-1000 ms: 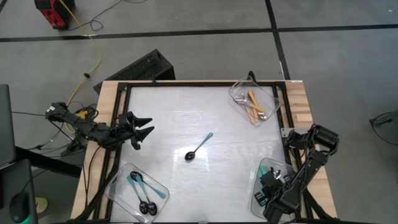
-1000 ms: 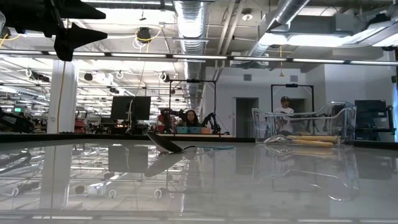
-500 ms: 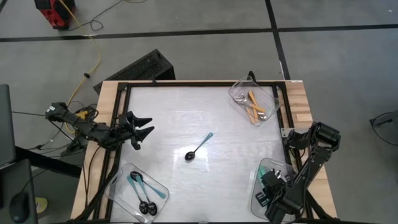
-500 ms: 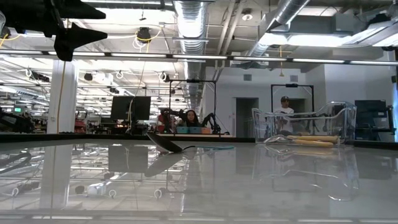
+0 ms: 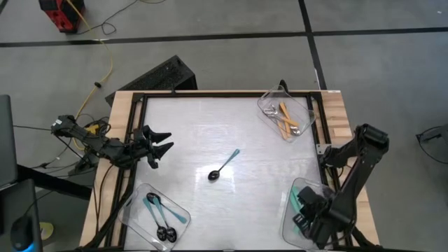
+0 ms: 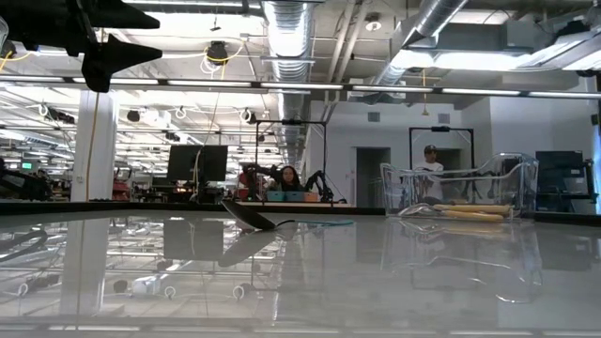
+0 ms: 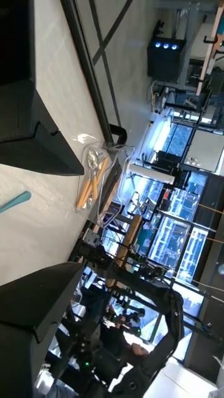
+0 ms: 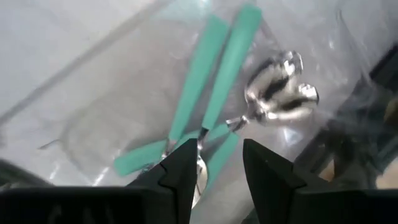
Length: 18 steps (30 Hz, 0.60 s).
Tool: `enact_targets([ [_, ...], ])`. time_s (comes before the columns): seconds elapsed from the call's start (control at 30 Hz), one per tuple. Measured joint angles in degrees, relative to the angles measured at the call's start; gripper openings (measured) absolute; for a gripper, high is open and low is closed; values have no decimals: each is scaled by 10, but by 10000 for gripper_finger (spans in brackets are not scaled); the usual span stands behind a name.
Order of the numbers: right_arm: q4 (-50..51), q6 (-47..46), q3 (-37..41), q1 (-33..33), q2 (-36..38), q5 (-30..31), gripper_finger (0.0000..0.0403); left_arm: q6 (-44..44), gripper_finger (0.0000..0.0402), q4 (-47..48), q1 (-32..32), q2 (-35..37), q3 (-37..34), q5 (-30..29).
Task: Sort silverware by color (type)
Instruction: Put the blue spoon into the bottom left transparent bin
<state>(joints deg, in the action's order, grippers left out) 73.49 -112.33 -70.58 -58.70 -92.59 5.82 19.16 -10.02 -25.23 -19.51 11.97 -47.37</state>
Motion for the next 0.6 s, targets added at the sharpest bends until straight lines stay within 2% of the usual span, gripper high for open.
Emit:
enact_targets([
  [0.23, -8, 110, 0, 40, 57, 100, 153, 0, 226, 0, 0, 0, 0, 0],
  [0.37, -29, 207, 0, 81, 75, 161, 152, 0, 226, 0, 0, 0, 0, 0],
  [0.6, -115, 453, 0, 179, 80, 183, 152, 1, 226, 0, 0, 0, 0, 0],
])
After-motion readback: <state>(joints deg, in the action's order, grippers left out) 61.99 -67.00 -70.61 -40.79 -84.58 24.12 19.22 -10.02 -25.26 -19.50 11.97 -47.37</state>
